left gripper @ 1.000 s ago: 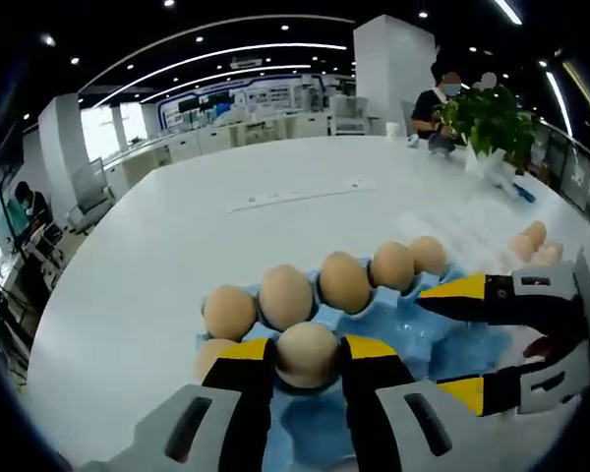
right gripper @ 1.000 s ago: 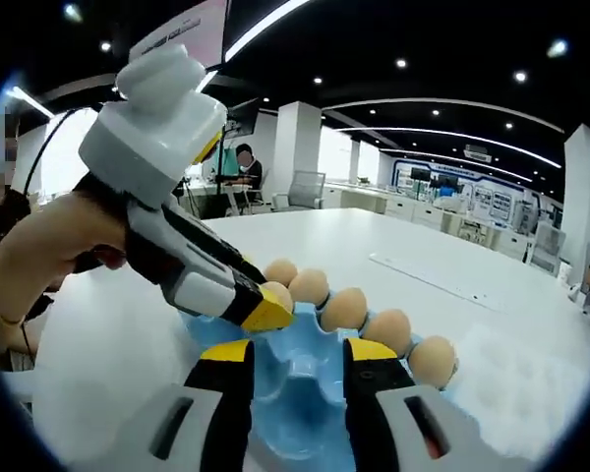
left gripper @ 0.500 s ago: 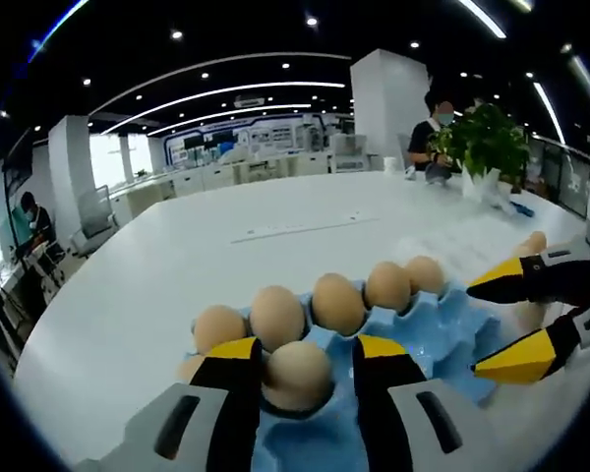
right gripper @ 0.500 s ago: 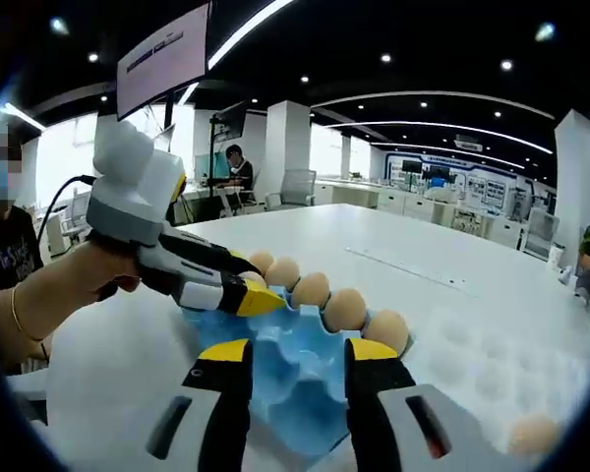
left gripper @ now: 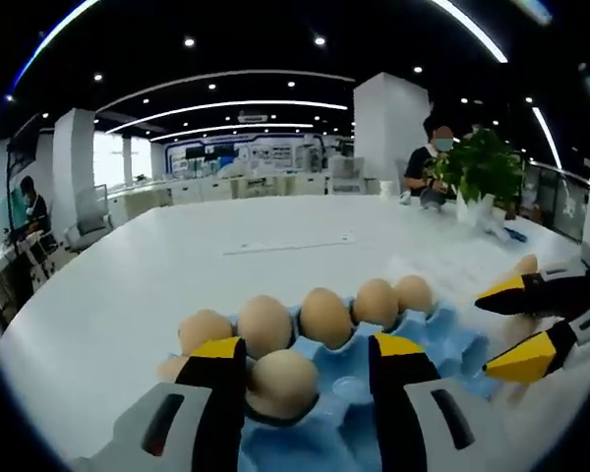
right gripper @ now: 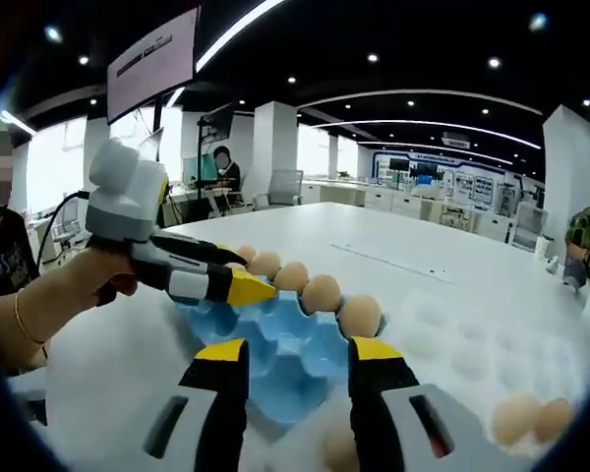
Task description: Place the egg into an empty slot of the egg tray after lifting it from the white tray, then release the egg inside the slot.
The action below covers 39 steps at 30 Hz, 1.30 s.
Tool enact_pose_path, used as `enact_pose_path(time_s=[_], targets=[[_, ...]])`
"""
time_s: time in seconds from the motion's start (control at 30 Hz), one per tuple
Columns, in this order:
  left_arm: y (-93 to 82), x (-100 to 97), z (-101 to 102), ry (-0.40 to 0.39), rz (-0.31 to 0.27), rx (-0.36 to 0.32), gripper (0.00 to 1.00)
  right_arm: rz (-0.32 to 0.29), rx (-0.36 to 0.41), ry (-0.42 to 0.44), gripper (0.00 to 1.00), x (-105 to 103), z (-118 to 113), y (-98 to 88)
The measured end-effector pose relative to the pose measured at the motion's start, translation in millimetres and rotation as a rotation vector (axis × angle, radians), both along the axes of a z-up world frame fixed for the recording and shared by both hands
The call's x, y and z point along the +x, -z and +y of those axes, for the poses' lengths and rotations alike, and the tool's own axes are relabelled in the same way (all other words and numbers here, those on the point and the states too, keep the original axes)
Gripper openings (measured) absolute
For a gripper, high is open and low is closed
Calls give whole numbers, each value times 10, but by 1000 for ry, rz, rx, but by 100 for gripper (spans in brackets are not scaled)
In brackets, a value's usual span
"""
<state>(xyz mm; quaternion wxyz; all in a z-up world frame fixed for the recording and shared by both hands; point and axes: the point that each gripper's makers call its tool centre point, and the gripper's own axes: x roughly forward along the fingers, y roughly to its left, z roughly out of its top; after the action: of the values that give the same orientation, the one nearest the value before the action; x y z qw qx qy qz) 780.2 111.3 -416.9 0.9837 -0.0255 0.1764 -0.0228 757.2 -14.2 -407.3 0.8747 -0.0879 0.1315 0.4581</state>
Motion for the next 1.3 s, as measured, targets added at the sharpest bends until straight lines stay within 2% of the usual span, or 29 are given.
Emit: enact_pose_path(time_s=[0.13,0.3,0.5,0.57,0.8,0.97,1.2,1.3], targets=[[-28,-25,-18,-10,-17,2,55,-1,10,24,43,32,-86,-10],[-105,-61,63,-23,-50,65,64,0,13,51,44,39,-231,-14],[-131,-124,125,-46,-56,47,66,-2,26,74,44,77,-346,-41],[-134,-146,92,-54,-56,61,66,-2,26,78,44,67,-379,-43],[-162,-188,190,-76,-61,82,70,-20,41,108,44,83,-529,-130],[-206,-194,243,-74,-68,64,72,-22,34,145,44,155,-691,-135],[-304,-268,54,-55,-97,63,84,-11,35,180,48,200,-853,-134],[-330,-299,-45,-41,-113,48,85,-13,41,199,48,239,-932,-146]])
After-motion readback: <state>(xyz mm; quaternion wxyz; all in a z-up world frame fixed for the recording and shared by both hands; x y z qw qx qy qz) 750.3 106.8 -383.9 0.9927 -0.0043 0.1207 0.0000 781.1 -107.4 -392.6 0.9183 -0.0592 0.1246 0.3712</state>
